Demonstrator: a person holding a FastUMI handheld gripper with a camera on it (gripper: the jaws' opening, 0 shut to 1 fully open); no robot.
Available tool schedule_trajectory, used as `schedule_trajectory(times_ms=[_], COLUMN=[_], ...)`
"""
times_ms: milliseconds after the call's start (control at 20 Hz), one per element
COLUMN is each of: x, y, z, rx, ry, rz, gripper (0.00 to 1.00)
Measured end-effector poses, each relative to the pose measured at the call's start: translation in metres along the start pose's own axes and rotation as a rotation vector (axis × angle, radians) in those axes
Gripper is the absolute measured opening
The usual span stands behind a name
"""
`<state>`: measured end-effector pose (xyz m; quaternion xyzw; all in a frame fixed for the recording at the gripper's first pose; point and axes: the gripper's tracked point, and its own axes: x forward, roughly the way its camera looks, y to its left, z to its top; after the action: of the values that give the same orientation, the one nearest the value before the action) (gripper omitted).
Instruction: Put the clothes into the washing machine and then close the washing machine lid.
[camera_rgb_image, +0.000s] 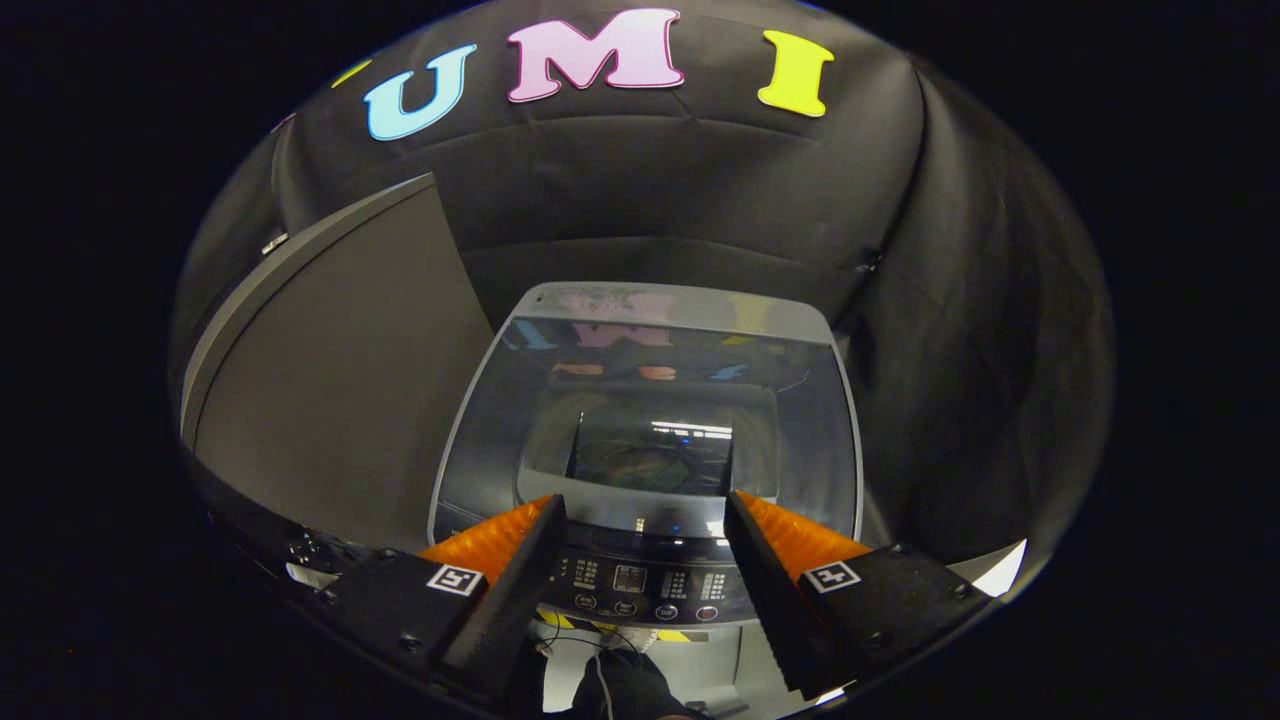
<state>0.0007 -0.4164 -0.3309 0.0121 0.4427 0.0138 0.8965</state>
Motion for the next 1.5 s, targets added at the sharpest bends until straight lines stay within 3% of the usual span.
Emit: schedule_trajectory(times_ms=[150,550,750,1000,1250,1500], x=[0.001,-0.016,-0.044,-0.112,-0.165,-0.192], y=[-0.005,-0.001,0.01,0.041,0.068,0.129], z=[0.015,0.117,0.175,0.244,0.27,0.265], rx=[0.005,0.042,0.038,0.095,0.131,0.137], ry=[-0.029,-0.186,-0.311,-0.583,-0.755,-0.79], rz=[-0.011,-0.033,-0.052,-0.028,-0.091,-0.127], gripper=[1.0,1.0,1.0,1.0,1.0,0.99])
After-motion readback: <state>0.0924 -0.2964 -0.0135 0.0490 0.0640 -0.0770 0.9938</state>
